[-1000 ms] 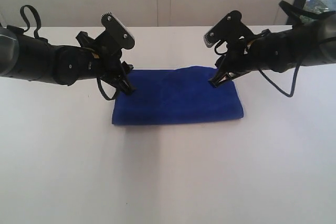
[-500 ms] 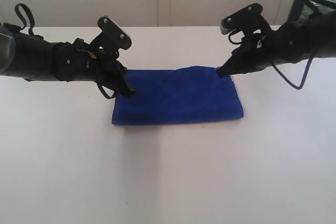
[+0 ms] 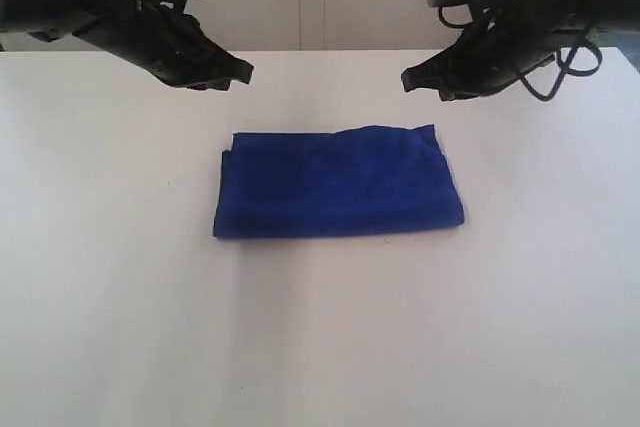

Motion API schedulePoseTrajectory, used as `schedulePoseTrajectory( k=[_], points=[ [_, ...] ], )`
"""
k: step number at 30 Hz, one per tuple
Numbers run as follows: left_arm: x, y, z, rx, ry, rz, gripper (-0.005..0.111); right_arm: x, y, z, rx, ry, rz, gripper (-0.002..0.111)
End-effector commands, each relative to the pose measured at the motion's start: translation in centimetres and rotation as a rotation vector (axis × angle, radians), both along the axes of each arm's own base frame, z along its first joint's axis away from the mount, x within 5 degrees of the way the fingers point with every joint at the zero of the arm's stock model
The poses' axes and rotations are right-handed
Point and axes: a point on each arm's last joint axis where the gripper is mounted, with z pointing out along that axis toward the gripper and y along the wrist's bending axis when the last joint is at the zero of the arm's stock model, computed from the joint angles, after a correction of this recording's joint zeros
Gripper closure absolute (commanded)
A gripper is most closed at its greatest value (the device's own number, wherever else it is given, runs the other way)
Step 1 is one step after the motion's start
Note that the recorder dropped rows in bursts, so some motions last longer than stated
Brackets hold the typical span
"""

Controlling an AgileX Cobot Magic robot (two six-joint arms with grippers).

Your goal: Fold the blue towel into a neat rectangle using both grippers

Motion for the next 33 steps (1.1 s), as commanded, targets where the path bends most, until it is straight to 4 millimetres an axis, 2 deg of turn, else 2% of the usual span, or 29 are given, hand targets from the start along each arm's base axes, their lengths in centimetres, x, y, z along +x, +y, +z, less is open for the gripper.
schedulePoseTrajectory(
  k=[1, 4, 9, 10, 14, 16, 19, 28, 31, 33],
  points=[
    [1.4, -0.8, -3.0, -0.057, 0.097, 0.03, 0.107, 2.2, -0.1, -1.8, 0.012, 0.012, -0.015, 0.108],
    [2.6, -1.4, -4.9, -0.088, 0.133, 0.044, 0.107, 3.3, 0.0, -3.6, 0.01, 0.049, -0.013, 0.108],
    [3.3, -1.0, -5.1, -0.088, 0.098, 0.071, 0.107, 3.6, 0.1, -4.2, 0.008, 0.065, -0.01, 0.108],
    [3.4, -0.8, -5.1, -0.094, 0.099, 0.084, 0.104, 3.6, 0.1, -4.2, 0.008, 0.065, -0.01, 0.108],
    [3.5, -0.7, -5.7, -0.091, 0.109, 0.092, 0.077, 3.6, 0.1, -4.3, 0.008, 0.068, -0.01, 0.108],
    [3.6, -0.7, -6.2, -0.087, 0.112, 0.098, 0.067, 3.6, 0.1, -4.3, 0.008, 0.074, -0.009, 0.108],
    [3.8, -0.7, -7.1, -0.081, 0.12, 0.105, 0.062, 3.5, 0.1, -4.3, 0.006, 0.08, -0.007, 0.108],
    [4.0, -0.7, -8.8, -0.071, 0.141, 0.116, 0.065, 3.5, 0.1, -4.3, 0.006, 0.08, -0.007, 0.108],
    [4.0, -0.7, -9.0, -0.069, 0.154, 0.111, 0.077, 3.5, 0.1, -4.3, 0.006, 0.08, -0.007, 0.108],
    [3.9, -0.7, -9.0, -0.069, 0.155, 0.11, 0.091, 3.5, 0.1, -4.3, 0.006, 0.08, -0.007, 0.108]
  ],
)
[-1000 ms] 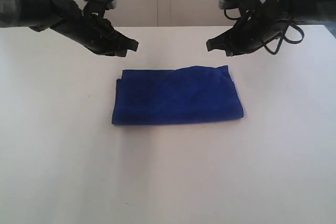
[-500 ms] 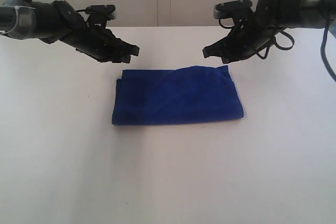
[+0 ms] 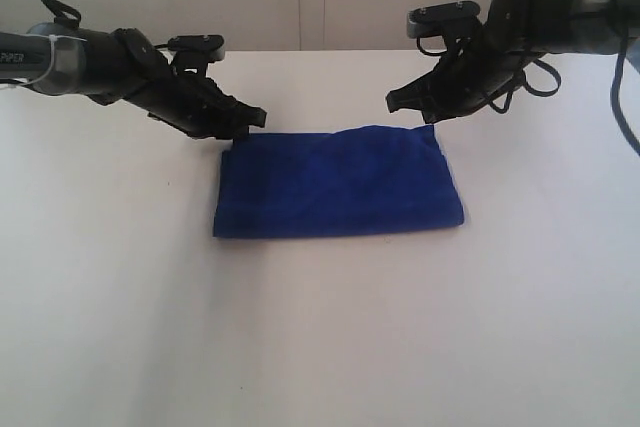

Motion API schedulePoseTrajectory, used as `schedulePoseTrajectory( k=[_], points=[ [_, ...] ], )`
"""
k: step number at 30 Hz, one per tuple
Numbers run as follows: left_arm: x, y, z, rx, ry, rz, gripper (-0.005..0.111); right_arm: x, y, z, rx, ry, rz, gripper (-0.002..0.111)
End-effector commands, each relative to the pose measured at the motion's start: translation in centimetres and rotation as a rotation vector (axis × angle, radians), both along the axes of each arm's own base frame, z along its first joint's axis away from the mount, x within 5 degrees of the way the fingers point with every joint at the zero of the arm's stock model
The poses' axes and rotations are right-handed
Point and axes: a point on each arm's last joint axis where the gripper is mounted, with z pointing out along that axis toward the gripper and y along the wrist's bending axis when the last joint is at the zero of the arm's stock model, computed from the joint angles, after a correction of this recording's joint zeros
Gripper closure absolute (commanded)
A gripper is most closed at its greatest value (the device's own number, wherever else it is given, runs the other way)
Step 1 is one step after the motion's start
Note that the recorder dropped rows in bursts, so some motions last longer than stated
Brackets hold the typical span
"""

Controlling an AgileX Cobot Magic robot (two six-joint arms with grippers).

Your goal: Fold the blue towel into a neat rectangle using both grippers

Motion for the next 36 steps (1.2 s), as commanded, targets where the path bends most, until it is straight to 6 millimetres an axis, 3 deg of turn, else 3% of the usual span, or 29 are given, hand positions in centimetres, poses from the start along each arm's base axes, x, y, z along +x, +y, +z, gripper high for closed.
schedulePoseTrajectory(
  k=[1, 3, 16, 26, 36],
  points=[
    [-0.1, 0.0, 0.0, -0.015, 0.021, 0.003, 0.096, 0.1, -0.3, 0.2, 0.003, -0.005, -0.009, 0.108],
    [0.0, 0.0, 0.1, -0.015, 0.012, 0.009, 0.107, 0.1, -0.3, 0.2, 0.003, -0.005, -0.009, 0.108],
    [-0.6, 0.2, 3.8, 0.005, -0.047, -0.036, 0.107, 0.0, -0.3, 0.1, 0.002, 0.013, -0.006, 0.108],
    [-0.4, 2.0, 3.7, 0.016, 0.011, -0.019, 0.107, 0.0, -0.3, 0.1, -0.001, 0.015, -0.004, 0.108],
    [-0.5, 2.0, 3.7, 0.018, 0.015, -0.023, 0.107, 0.0, -0.3, 0.1, -0.001, 0.011, -0.005, 0.108]
  ],
)
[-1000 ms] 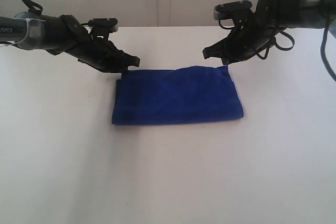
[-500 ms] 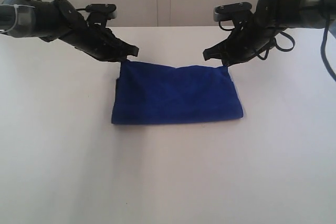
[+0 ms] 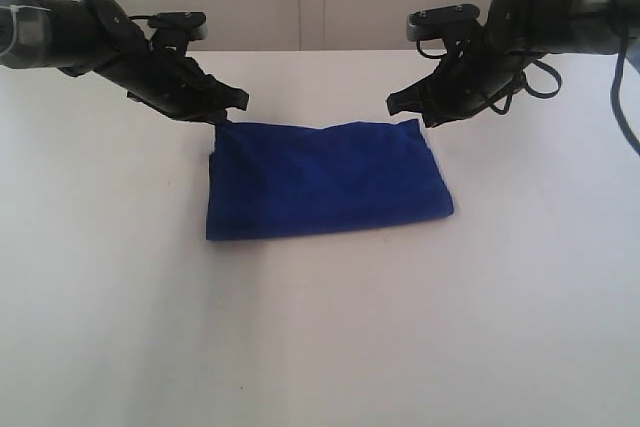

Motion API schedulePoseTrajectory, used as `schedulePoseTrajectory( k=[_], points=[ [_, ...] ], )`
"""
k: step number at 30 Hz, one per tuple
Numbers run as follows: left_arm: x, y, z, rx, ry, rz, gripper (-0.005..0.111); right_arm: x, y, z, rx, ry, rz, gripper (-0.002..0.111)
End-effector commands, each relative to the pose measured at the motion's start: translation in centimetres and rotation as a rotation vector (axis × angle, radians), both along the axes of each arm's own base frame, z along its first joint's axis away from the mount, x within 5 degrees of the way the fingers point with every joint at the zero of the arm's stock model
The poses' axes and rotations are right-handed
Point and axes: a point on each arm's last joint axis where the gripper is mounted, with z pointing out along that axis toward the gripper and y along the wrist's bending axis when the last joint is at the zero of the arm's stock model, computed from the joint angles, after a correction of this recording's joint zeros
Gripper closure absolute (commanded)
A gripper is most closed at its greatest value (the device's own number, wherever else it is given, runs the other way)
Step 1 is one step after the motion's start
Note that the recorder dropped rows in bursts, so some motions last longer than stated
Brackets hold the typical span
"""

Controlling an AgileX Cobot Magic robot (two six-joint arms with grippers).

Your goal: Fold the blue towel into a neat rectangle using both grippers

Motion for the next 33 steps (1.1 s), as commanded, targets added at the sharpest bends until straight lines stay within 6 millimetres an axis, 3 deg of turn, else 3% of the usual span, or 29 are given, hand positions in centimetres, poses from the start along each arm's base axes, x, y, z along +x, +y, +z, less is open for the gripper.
schedulePoseTrajectory(
  k=[1, 11, 16, 18, 20, 23, 30, 33],
  points=[
    [-0.1, 0.1, 0.6, -0.006, 0.003, -0.003, 0.107, 0.2, -0.3, 0.2, -0.001, -0.014, -0.008, 0.108],
    [-0.4, 0.1, 0.2, 0.001, 0.023, -0.01, 0.107, 0.6, -0.1, 0.2, 0.05, -0.056, -0.046, 0.108],
    [-0.5, 0.1, -1.6, 0.013, 0.076, -0.018, 0.107, 1.4, 0.1, -2.3, 0.1, -0.048, -0.093, 0.108],
    [-0.5, 0.1, -2.1, 0.015, 0.092, -0.022, 0.107, 1.5, 0.1, -2.4, 0.103, -0.062, -0.099, 0.104],
    [-0.5, 0.0, -2.5, 0.018, 0.101, -0.021, 0.107, 1.7, 0.1, -2.0, 0.105, -0.078, -0.101, 0.091],
    [-0.5, 0.0, -2.7, 0.019, 0.104, -0.022, 0.107, 1.7, 0.1, -2.0, 0.108, -0.081, -0.103, 0.083],
    [-0.5, 0.0, -2.7, 0.019, 0.104, -0.022, 0.107, 1.8, 0.1, -3.3, 0.111, -0.052, -0.109, 0.084],
    [-0.5, 0.0, -2.7, 0.019, 0.104, -0.022, 0.107, 1.8, 0.1, -3.3, 0.109, -0.053, -0.108, 0.096]
  ],
)
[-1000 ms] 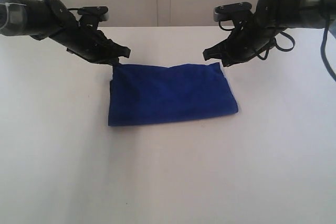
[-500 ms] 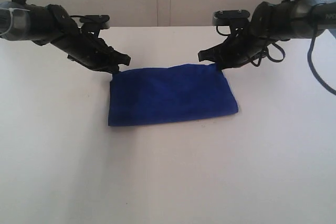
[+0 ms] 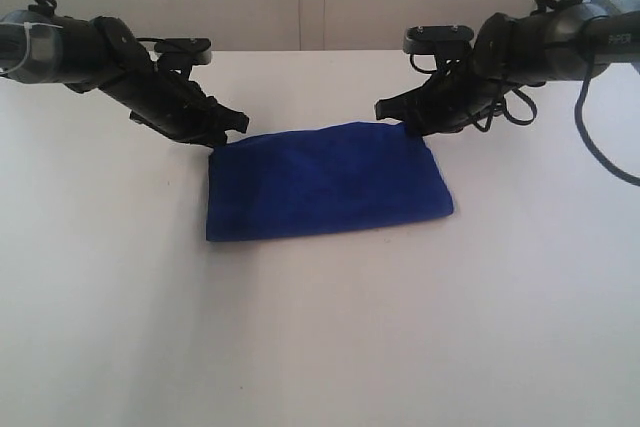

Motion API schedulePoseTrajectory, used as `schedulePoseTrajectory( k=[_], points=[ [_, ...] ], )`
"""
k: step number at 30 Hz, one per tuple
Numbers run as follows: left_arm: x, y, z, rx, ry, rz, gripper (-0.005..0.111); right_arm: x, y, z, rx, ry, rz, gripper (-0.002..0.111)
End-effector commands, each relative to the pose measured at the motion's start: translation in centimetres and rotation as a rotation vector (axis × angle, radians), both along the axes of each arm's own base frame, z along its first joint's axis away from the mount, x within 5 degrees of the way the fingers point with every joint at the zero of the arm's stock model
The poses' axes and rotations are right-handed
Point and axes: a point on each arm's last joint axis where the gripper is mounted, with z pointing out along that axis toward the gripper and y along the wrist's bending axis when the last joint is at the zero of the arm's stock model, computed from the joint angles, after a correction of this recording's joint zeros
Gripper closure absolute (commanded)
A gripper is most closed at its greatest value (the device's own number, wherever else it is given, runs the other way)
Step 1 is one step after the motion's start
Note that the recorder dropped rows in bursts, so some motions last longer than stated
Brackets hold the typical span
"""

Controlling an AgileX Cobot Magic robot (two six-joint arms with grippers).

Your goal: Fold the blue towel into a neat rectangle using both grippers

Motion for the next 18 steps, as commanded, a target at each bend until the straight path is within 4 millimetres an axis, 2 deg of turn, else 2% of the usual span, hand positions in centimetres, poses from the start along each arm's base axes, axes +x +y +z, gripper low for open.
schedulePoseTrajectory(
  k=[1, 3, 18],
  points=[
    [-0.23, 0.06, -0.32, -0.006, 0.028, 0.0, 0.107, 0.21, -0.33, 0.25, 0.004, -0.015, -0.014, 0.102],
    [-0.23, 0.06, -0.32, -0.006, 0.028, 0.0, 0.107, 0.21, -0.33, 0.25, 0.004, -0.015, -0.014, 0.108],
    [-0.23, 0.06, -0.32, -0.006, 0.028, 0.0, 0.107, -0.15, -0.71, 0.37, -0.065, 0.017, 0.015, 0.108]
  ],
)
